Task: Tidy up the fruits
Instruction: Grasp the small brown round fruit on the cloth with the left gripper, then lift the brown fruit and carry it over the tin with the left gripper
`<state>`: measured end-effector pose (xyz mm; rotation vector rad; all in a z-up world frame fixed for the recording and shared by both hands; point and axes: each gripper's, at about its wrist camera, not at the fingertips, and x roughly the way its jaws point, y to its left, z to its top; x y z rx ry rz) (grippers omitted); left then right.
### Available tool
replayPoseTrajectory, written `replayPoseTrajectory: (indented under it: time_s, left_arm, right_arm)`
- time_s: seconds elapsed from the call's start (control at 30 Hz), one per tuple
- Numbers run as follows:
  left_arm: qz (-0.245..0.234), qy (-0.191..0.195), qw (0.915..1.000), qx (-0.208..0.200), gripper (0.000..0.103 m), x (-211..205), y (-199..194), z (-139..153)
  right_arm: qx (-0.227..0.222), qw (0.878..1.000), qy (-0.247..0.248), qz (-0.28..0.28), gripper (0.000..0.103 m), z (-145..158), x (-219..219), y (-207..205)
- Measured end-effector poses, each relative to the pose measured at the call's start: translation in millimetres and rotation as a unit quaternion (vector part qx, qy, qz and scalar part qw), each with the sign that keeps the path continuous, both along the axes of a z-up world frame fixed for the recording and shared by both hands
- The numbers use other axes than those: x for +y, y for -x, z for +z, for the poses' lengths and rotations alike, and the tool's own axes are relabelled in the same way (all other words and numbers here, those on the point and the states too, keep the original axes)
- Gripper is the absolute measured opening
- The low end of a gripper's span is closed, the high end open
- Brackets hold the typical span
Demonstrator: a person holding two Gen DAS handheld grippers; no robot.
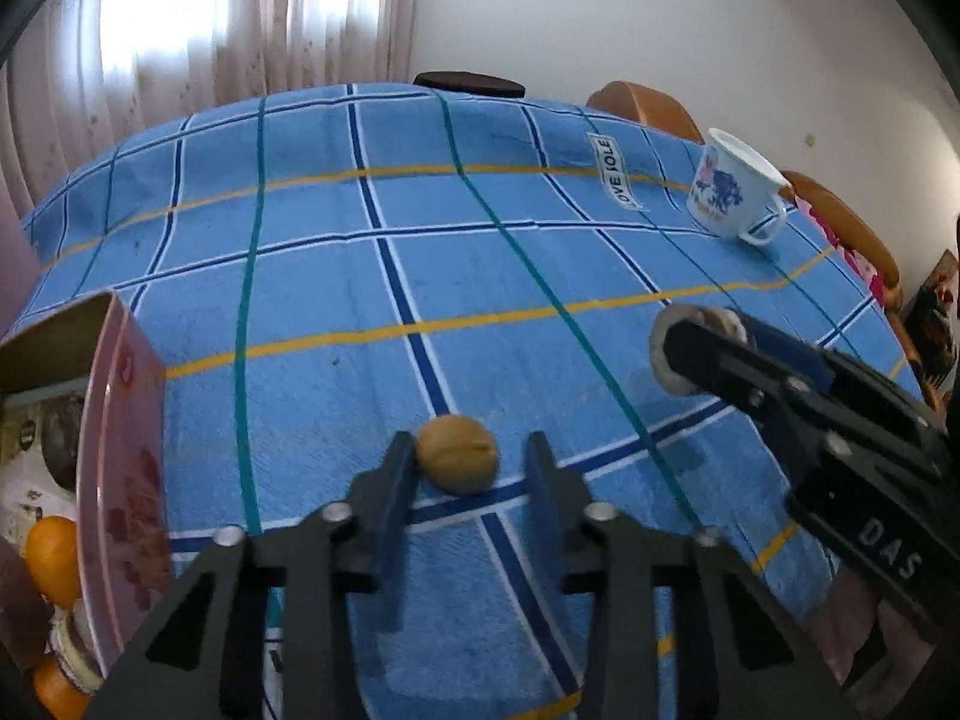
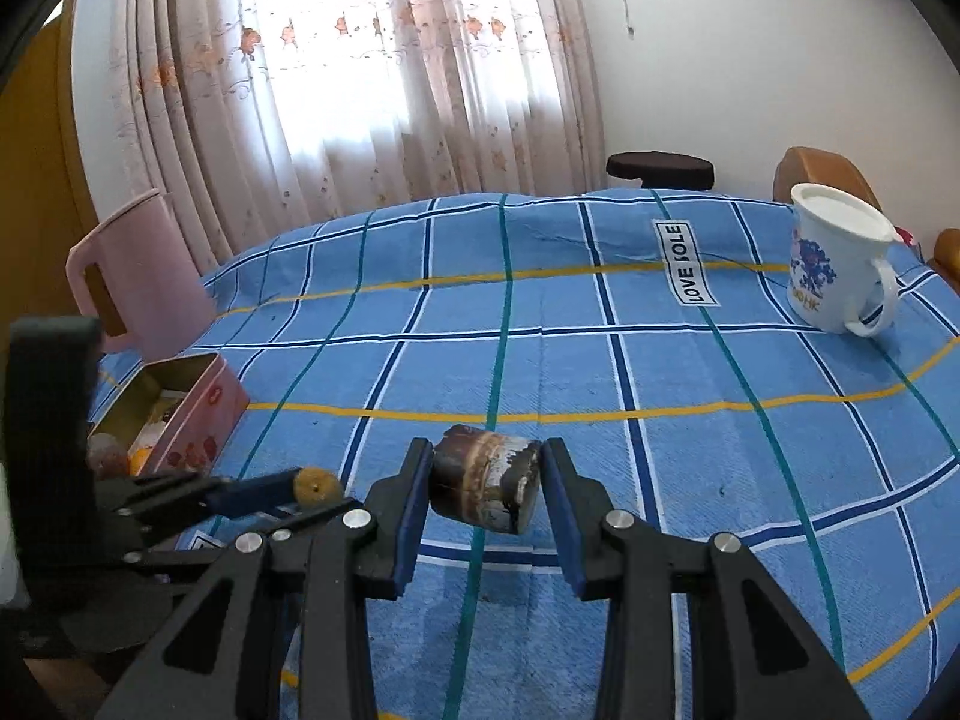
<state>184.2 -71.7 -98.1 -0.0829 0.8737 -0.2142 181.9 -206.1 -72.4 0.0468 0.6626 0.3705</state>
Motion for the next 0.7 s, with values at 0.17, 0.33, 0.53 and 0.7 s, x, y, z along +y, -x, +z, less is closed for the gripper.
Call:
replayPoseTrajectory:
  time_s: [0.17,0.33,0.53,0.7]
  left_arm:
    - [-0.014,0.005,0.9998,-0.015,0.028,-2.6,7.6,4.2]
    - [-0.013,-0.001,0.9983,-0.057,0.028,-2.2,27.5,16.4]
    - [0.003,-0.016,0.9936,-0.112,0.028,0.2,48.1,30.0]
    - [0.021,-0.011,0.9896,-0.142,0.028,6.5,53.8,37.5]
  right_arm:
    - [-0.005,1.000,-0.015,0.005,0.039,1.3,-3.7,1.9]
    - [-0.031,0.999,-0.015,0.015,0.039,7.1,-1.2,11.7]
    - [-0.069,0.997,-0.006,0.021,0.039,14.4,4.0,24.6]
    - [-0.095,0.995,-0.001,0.022,0.039,18.7,6.2,34.2]
